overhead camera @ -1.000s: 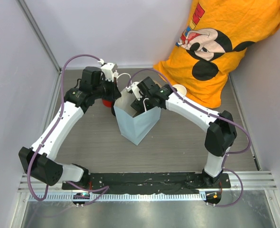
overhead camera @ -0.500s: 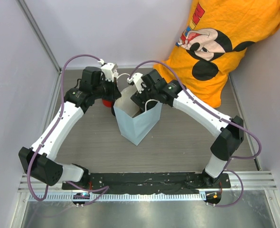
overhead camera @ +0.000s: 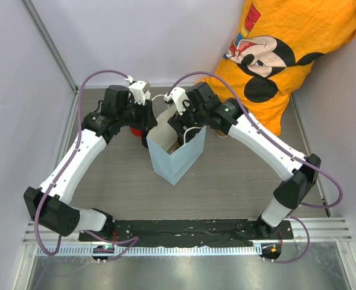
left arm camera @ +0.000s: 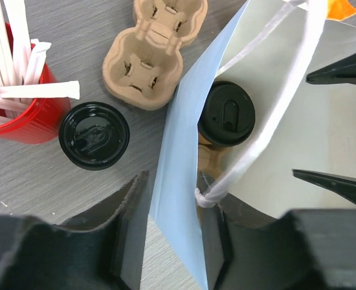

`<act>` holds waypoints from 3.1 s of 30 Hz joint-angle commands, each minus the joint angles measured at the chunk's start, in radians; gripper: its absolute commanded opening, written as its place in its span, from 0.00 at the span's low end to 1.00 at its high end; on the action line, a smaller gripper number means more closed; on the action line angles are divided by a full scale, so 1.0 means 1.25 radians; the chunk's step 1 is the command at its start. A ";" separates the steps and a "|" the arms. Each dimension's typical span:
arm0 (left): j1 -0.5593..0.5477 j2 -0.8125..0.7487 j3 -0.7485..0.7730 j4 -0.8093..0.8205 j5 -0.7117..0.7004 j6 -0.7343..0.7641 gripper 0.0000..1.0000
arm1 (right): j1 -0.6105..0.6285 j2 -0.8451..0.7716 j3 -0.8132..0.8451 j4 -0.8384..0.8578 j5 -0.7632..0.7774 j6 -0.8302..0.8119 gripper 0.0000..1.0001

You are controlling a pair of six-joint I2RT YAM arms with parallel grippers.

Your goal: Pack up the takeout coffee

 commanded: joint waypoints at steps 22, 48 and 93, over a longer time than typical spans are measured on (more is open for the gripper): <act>0.000 -0.028 0.033 0.000 0.050 0.029 0.83 | 0.001 -0.124 0.098 -0.023 -0.097 -0.060 0.83; 0.070 -0.165 0.093 -0.102 -0.165 0.254 1.00 | -0.017 -0.276 0.110 -0.060 -0.075 -0.179 0.85; 0.231 0.148 -0.010 0.178 0.029 0.266 0.64 | -0.178 -0.325 0.013 0.036 -0.090 -0.098 0.85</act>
